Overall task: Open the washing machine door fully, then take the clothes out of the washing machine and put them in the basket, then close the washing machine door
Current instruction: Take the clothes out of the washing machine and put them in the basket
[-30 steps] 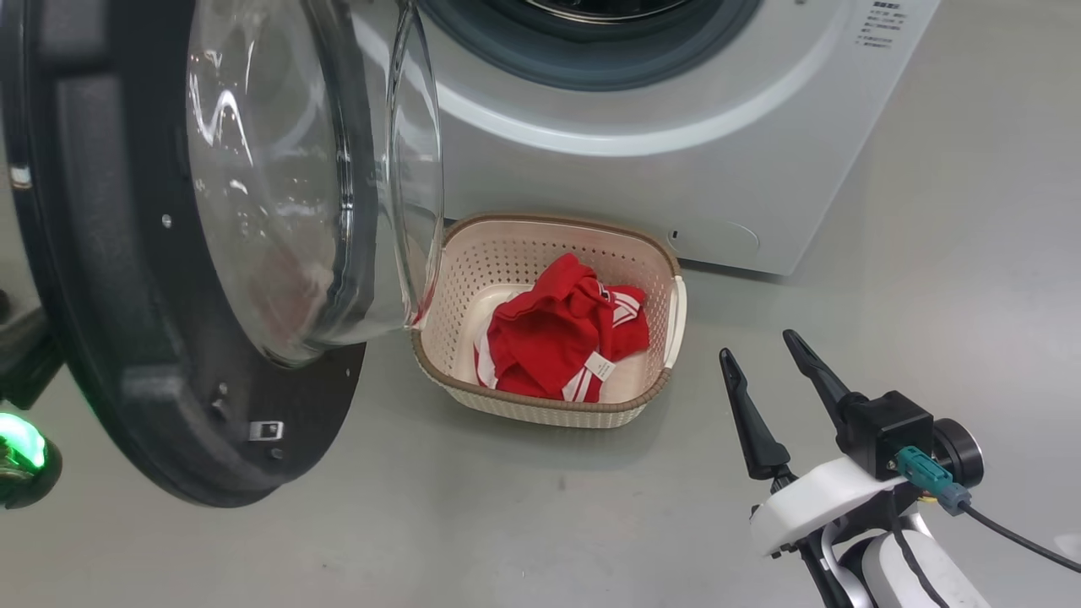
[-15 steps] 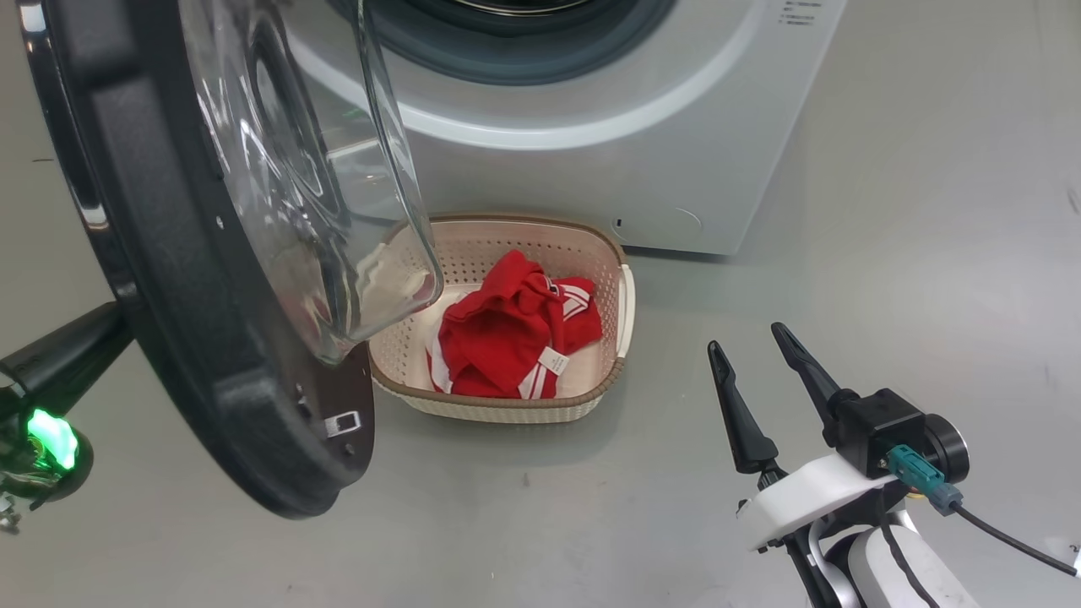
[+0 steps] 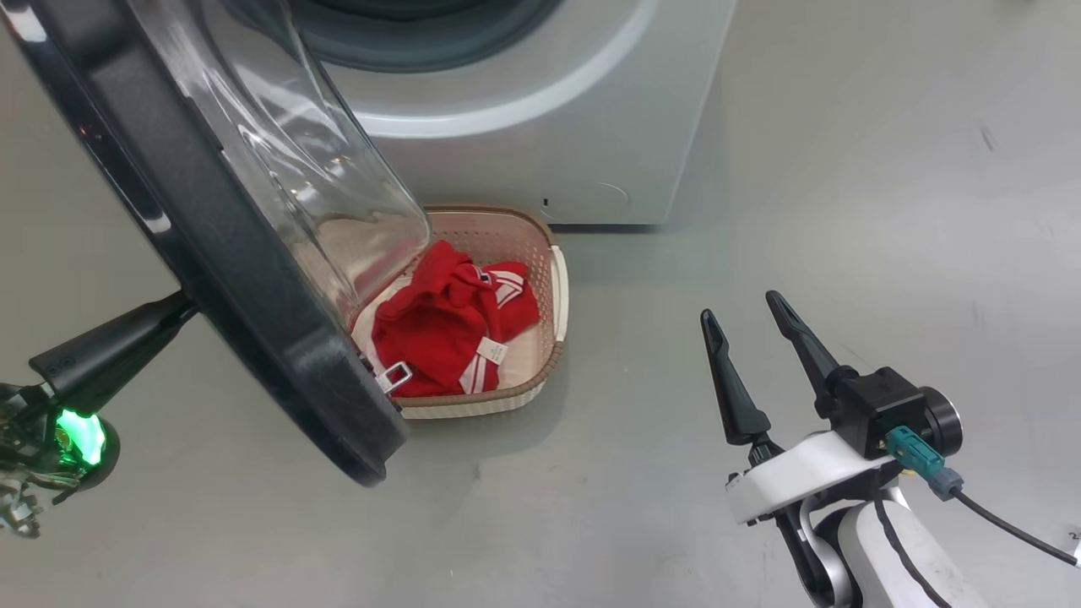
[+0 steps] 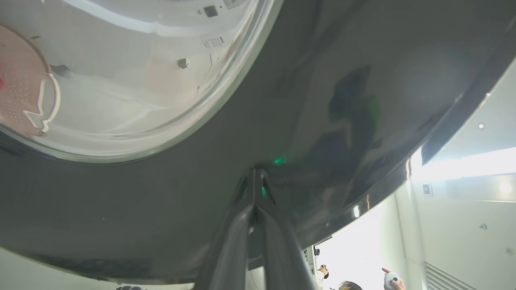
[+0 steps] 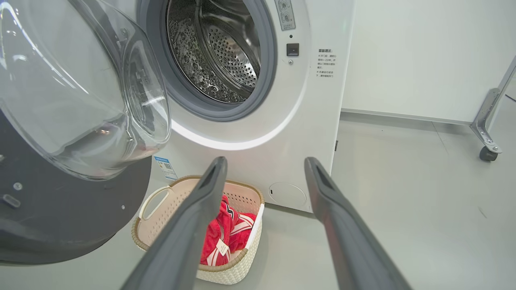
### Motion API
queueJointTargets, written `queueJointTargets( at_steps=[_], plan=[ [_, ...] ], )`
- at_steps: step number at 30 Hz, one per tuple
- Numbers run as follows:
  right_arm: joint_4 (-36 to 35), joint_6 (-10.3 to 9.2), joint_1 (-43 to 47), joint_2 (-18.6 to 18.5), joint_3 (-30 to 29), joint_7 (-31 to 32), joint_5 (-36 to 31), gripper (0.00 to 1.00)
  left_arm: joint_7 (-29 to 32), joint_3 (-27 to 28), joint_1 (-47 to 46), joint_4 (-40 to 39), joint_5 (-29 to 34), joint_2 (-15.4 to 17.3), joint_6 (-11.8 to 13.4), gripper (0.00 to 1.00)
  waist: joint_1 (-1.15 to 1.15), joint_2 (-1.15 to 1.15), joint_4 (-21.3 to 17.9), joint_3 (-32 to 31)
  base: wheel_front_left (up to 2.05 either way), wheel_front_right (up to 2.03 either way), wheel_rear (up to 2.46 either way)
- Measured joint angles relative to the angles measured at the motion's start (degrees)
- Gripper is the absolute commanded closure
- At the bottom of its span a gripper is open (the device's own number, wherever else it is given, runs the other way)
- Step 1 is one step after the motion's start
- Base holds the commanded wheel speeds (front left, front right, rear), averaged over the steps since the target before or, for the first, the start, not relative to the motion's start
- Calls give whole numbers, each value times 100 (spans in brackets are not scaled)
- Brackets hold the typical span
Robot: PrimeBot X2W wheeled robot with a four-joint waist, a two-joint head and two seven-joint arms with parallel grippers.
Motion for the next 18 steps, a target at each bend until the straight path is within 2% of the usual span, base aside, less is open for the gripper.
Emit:
queueJointTargets(
  at_steps=[18],
  plan=[
    [47,-2,-309,78,-16,-177,2,0,-65,-170,-303,-514,-7,-75,319,100,0,0,-761,544,0,0,0]
  ],
)
